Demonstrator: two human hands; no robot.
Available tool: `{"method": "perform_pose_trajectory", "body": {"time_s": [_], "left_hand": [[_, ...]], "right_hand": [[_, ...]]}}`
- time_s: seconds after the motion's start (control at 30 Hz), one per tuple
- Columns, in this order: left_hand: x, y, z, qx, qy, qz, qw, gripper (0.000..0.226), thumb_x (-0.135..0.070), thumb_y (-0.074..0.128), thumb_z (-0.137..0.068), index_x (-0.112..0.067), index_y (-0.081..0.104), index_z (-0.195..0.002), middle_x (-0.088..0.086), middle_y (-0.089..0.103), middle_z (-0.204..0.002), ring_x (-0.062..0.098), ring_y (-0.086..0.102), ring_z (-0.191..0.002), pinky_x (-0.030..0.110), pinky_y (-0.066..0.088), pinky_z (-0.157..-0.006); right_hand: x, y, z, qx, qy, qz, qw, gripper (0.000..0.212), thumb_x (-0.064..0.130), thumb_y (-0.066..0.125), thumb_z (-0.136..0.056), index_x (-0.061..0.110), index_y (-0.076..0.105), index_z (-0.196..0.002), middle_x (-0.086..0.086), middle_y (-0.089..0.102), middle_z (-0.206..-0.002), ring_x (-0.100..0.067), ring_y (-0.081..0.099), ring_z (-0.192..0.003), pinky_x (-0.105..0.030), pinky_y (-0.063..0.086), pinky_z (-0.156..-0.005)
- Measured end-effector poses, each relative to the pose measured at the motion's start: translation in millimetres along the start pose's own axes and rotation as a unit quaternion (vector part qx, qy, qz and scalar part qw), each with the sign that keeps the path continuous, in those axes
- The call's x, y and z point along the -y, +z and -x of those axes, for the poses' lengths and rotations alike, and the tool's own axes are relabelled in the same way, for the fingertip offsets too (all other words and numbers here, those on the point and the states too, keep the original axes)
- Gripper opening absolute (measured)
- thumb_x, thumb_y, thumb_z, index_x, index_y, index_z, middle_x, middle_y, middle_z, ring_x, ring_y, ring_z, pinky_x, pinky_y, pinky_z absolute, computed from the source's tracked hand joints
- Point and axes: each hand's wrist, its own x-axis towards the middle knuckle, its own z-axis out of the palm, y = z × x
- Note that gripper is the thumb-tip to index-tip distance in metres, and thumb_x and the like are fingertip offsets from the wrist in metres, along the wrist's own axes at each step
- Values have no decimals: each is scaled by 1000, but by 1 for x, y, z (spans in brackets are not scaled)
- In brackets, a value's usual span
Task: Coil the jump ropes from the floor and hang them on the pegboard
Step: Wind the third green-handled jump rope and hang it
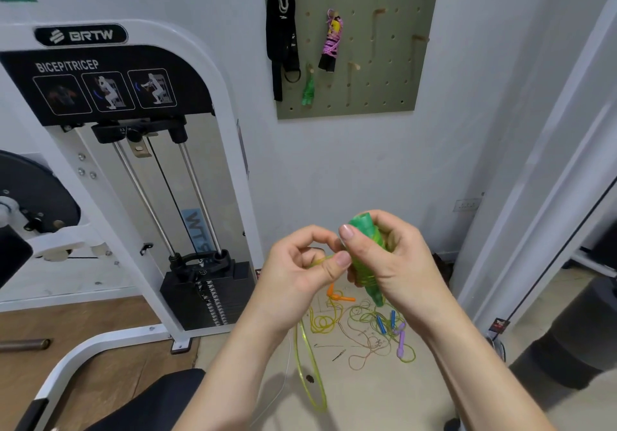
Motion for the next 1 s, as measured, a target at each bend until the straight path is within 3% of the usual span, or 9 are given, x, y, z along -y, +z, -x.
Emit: {"method": "perform_pose_trajectory", "body": {"time_s": [0.13,0.3,0.4,0.53,0.73,0.83,0.9,0.97,1.0], "left_hand": [[1,2,-5,-26,-13,61,998,19,-4,68,-73,-11,63,-89,-5,35,-45,4,32,-38,12,31,-42],[-4,4,-10,-20,-23,50,998,22,11,55,-86,1,63,-103,-10,42,-39,1,44,-33,8,37,-43],[1,9,-12,-41,-12,34,998,18,6,58,-86,-3,67,-99,-5,52,-44,5,50,-38,11,43,-49],[7,2,-18,-43,-22,-52,997,11,-17,73,-79,-16,76,-89,-4,66,-60,8,59,-61,19,49,-68],[5,-12,-20,-21,-10,-32,999,8,-11,72,-74,-14,78,-79,12,74,-80,10,66,-72,19,53,-69],[3,-13,-19,-8,-15,11,1000,12,-10,70,-71,-6,75,-80,8,72,-68,7,63,-62,15,48,-58],[4,-14,-17,-6,-19,21,1000,7,0,67,-76,3,71,-81,1,67,-57,3,57,-49,11,42,-50],[6,-17,-16,-9,-20,-3,1000,4,2,66,-79,1,69,-77,-8,60,-48,-2,47,-43,10,36,-47],[7,-19,-16,-12,-15,-26,999,5,0,68,-80,-2,69,-75,-10,57,-47,-3,44,-44,11,35,-48]], "right_hand": [[1,1,-2,8,36,36,999,43,35,74,-81,-1,53,-88,-11,56,-63,-22,54,-55,-25,44,-50],[2,1,-5,21,101,-2,995,27,25,62,-92,2,48,-91,-9,58,-67,-23,57,-61,-27,49,-55],[0,6,-6,-30,113,-21,993,28,24,59,-95,0,47,-92,-14,56,-62,-24,53,-53,-27,44,-48],[-3,7,-5,-69,210,-182,958,20,27,59,-93,9,50,-91,-14,52,-57,-22,49,-44,-26,39,-43],[-10,-3,-3,47,249,-271,929,34,26,66,-83,5,70,-109,-16,62,-77,-28,63,-67,-35,52,-65],[-13,-7,-4,76,249,-291,921,34,20,70,-79,4,72,-109,-20,64,-87,-33,63,-83,-38,56,-70],[-15,-10,-5,92,238,-259,932,34,21,68,-77,7,73,-108,-19,67,-97,-32,62,-92,-45,52,-85],[-13,-15,-5,100,227,-198,948,33,24,68,-76,10,74,-105,-12,66,-92,-24,62,-85,-52,44,-94],[-12,-17,-6,97,218,-165,957,32,25,71,-74,12,75,-102,-8,63,-84,-21,60,-78,-51,45,-90]]}}
